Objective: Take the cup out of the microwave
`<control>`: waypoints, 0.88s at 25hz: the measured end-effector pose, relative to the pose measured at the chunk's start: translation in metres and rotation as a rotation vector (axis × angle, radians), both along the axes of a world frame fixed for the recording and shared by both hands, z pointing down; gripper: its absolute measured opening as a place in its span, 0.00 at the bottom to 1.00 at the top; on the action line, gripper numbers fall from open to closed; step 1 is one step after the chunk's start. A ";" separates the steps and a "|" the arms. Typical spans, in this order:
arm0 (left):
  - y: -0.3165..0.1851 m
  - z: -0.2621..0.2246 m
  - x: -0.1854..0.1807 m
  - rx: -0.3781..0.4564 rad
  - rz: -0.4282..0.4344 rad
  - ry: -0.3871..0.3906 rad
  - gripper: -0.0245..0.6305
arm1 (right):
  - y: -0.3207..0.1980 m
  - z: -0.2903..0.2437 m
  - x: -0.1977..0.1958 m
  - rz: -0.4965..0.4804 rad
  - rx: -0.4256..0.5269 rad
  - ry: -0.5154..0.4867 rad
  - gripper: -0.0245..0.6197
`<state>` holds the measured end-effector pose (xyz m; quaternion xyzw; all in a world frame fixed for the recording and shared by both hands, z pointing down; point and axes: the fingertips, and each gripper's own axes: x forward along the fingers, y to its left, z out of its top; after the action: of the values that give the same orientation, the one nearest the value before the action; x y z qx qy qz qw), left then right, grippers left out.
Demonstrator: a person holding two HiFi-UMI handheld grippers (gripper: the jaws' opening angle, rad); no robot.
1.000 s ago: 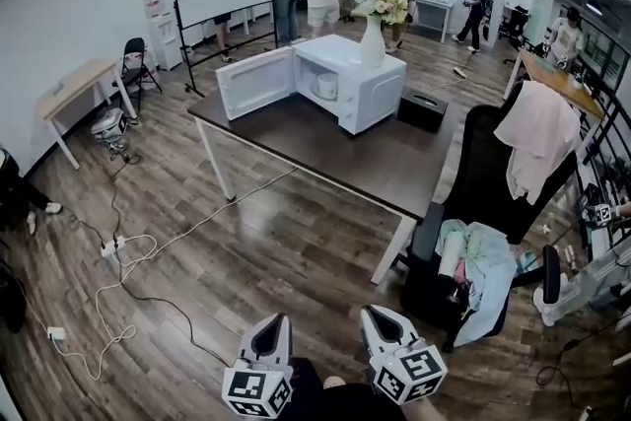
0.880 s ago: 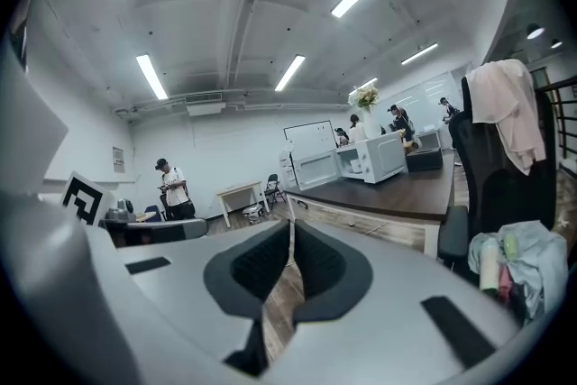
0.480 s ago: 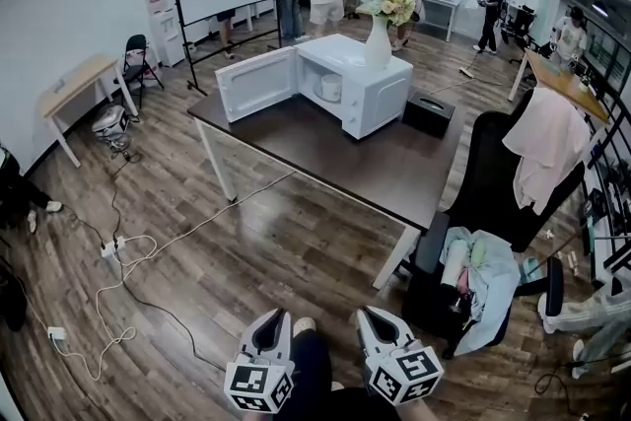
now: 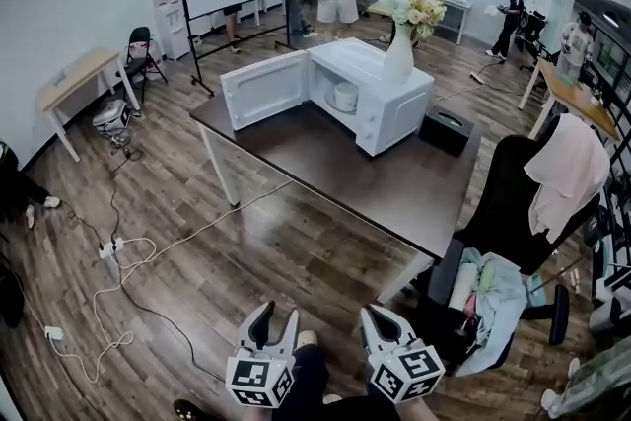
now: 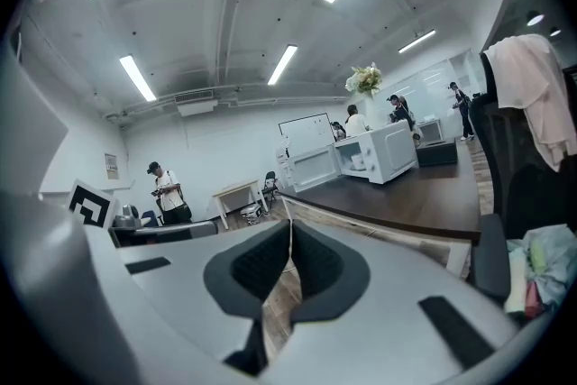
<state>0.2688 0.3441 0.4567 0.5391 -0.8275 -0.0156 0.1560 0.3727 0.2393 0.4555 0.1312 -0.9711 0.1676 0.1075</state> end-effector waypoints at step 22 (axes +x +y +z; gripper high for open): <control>-0.074 -0.011 -0.198 0.012 -0.050 -0.047 0.75 | -0.074 -0.007 -0.184 0.004 -0.005 0.010 0.03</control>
<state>0.0710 0.2705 0.4460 0.5195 -0.8439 -0.0118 0.1330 0.1887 0.1649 0.4487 0.1340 -0.9698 0.1697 0.1125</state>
